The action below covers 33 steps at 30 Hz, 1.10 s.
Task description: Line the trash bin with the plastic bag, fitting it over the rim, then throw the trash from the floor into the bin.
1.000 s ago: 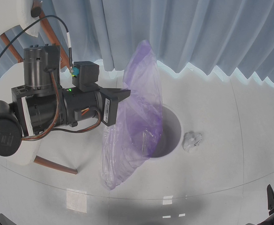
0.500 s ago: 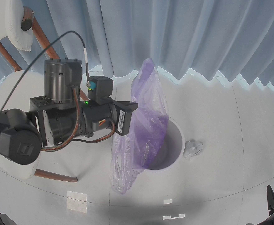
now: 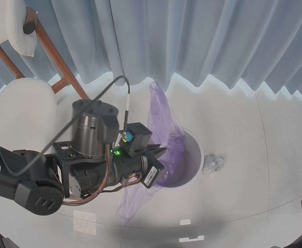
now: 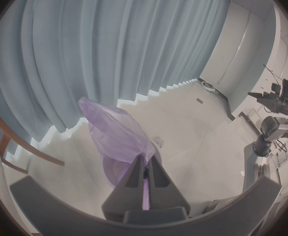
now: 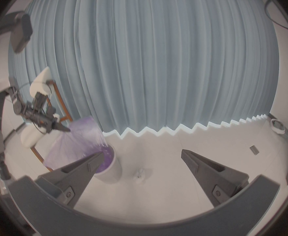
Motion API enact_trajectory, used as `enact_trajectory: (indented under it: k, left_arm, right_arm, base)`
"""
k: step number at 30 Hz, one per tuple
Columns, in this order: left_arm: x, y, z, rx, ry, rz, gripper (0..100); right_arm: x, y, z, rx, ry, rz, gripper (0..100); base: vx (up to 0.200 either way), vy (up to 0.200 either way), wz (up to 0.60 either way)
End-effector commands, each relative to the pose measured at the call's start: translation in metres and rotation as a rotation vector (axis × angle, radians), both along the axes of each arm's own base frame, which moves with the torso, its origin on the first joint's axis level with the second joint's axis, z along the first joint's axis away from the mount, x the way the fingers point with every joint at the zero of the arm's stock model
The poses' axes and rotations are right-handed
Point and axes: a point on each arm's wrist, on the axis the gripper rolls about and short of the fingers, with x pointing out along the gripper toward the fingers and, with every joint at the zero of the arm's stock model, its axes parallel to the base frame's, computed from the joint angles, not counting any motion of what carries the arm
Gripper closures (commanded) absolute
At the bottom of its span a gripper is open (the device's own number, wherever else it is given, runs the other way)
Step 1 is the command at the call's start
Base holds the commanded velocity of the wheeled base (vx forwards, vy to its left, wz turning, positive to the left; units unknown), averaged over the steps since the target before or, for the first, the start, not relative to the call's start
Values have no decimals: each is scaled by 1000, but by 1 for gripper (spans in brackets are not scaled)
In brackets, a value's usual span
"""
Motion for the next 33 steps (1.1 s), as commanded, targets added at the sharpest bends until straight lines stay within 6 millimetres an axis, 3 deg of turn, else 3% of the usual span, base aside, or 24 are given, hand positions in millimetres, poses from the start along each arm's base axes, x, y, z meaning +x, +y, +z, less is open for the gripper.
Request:
enact_trajectory:
  k: [1,4,7,13,15,16,28,33]
  left_arm:
    - [-19,-10,-8,33,-19,-78,100]
    - [-25,-9,-15,86,-33,-104,100]
    - [-31,-8,-12,86,-45,-120,100]
    - [-38,-2,-19,109,-27,-125,100]
    - [-38,-1,-19,111,-27,-123,100]
    - [-37,2,-21,112,-21,-112,100]
    - [-37,3,-19,105,-20,-99,100]
    - [-38,4,-23,114,-11,-100,100]
  right_arm:
    - [37,3,72,158,100,200,0]
    - [78,20,89,333,315,317,0]
    - [105,36,100,403,440,399,0]
    - [138,66,92,314,625,569,0]
    - [140,68,91,306,636,577,0]
    - [149,80,86,271,688,615,0]
    - [201,129,69,234,708,689,0]
    - [217,145,72,239,667,708,0]
  base:
    - [0,0,0]
    - [0,0,0]
    - [0,0,0]
    - [0,0,0]
    - [0,0,0]
    - [0,0,0]
    - [0,0,0]
    - [0,0,0]
